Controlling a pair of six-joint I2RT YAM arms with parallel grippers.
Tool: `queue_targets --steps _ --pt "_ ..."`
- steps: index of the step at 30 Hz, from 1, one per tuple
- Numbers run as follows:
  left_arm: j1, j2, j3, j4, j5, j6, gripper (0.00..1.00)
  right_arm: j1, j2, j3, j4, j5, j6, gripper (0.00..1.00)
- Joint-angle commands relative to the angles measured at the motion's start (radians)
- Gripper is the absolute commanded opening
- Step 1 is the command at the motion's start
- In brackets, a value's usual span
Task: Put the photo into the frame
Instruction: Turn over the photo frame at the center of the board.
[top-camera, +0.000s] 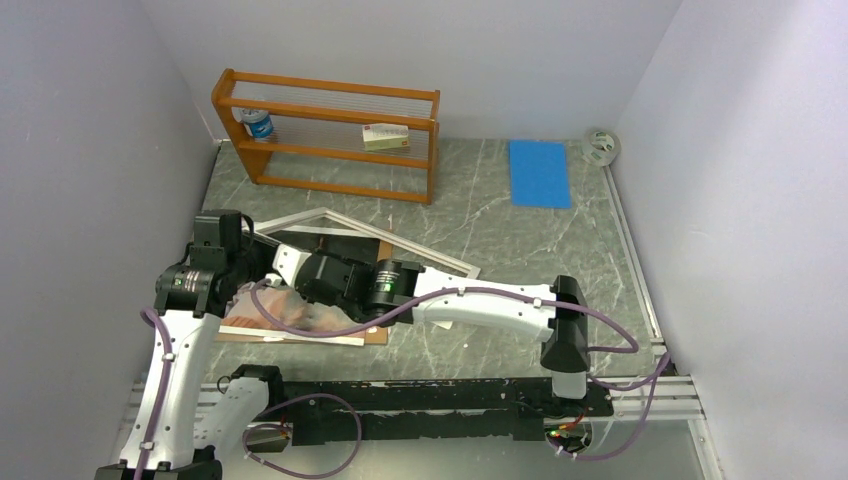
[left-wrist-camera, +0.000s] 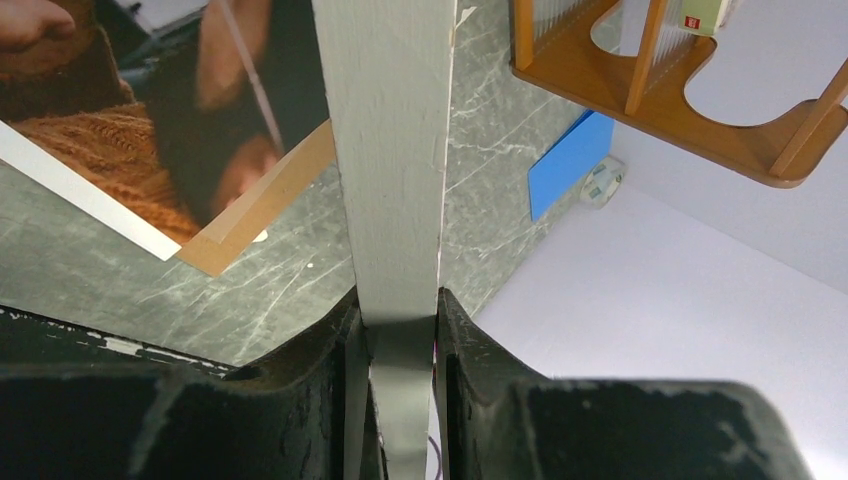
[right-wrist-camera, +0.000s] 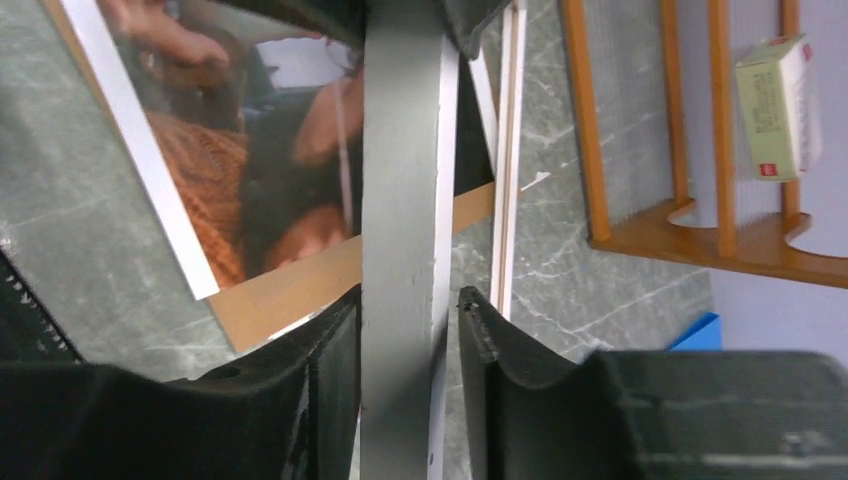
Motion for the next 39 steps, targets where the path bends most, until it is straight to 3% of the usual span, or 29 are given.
queue_targets --steps 1,4,6,8,11,15,29,39 --pt "-0.002 -0.006 0.039 -0.029 -0.014 -0.030 0.03 0.027 0.017 0.072 0.037 0.149 -0.095 0.31" --pt "-0.002 -0.013 0.045 -0.013 -0.014 -0.022 0.03 0.038 0.015 0.070 0.044 0.182 -0.119 0.08" --pt "-0.002 -0.002 0.063 -0.009 -0.006 0.000 0.07 0.044 0.004 0.065 0.038 0.189 -0.128 0.00" --pt "-0.002 0.010 0.085 -0.005 0.000 0.021 0.22 0.045 -0.009 0.059 0.039 0.205 -0.136 0.00" --pt "-0.002 0.012 0.107 0.021 0.005 0.035 0.62 0.043 -0.035 0.048 0.061 0.246 -0.161 0.00" --pt "-0.002 0.020 0.145 0.070 0.006 0.061 0.92 0.020 -0.078 0.059 0.079 0.256 -0.176 0.00" --pt "-0.002 0.164 0.449 0.081 -0.019 0.220 0.94 -0.160 -0.298 0.077 0.037 0.023 -0.123 0.00" --pt "-0.002 0.026 0.392 0.409 -0.031 0.371 0.94 -0.338 -0.489 0.030 0.024 -0.228 0.030 0.00"
